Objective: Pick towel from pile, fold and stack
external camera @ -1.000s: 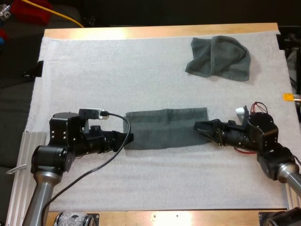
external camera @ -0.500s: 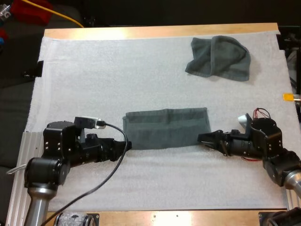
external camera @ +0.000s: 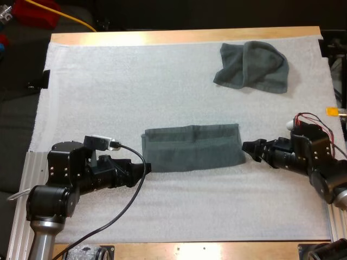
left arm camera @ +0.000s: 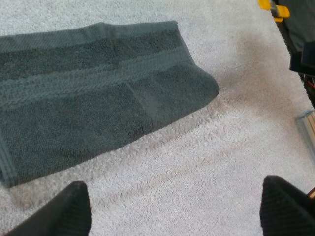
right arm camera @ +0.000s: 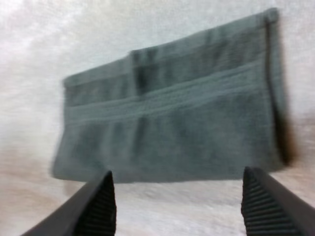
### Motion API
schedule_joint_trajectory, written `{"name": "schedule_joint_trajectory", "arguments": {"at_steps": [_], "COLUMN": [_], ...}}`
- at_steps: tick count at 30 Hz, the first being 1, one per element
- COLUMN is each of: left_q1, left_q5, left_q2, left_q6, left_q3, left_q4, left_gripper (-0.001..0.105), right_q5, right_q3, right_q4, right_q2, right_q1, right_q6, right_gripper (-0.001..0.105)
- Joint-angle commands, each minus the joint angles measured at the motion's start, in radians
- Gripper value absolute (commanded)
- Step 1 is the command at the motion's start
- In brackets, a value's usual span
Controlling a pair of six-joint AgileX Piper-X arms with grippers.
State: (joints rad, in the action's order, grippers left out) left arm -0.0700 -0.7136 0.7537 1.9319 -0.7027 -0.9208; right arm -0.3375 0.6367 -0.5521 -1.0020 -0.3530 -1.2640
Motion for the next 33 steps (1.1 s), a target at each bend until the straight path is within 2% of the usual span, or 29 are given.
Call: {"name": "schedule_joint_trajectory", "arguments": {"at_steps": [1,7,15,21,33], "left_q1": [-0.002,-0.002,-0.002,-0.002,-0.002], "left_q5": [-0.001,-0.034,-0.048,-0.048,-0.048], "left_q2": [-0.006,-0.006,-0.006,-0.006,-0.006], "left_q6": [-0.004,-0.004,-0.004,-0.004,-0.004], "left_q3": [-0.006,-0.006,-0.006,-0.006,-0.006], "left_q4": [-0.002,-0.002,-0.002,-0.002,-0.002], "left_gripper": [0.068,0.068,0.068,0.068,0.068], "right_q5": [0.023,0.010,-0.148,-0.174,-0.327], "right_q3": [0.017,0.022,0.027,0.027,0.036], "right_q4": [-0.037,-0.081,-0.076,-0.043,0.179], "right_q2": [0.005,-0.032,-0.141,-0.265,-0.513], "right_q1": [0.003,0.107,0.253,0.262,0.252], "right_q6": [-0.045,-0.087,-0.173,-0.236,-0.198], "right_gripper": [0.055,0.055,0.055,0.055,0.055]}}
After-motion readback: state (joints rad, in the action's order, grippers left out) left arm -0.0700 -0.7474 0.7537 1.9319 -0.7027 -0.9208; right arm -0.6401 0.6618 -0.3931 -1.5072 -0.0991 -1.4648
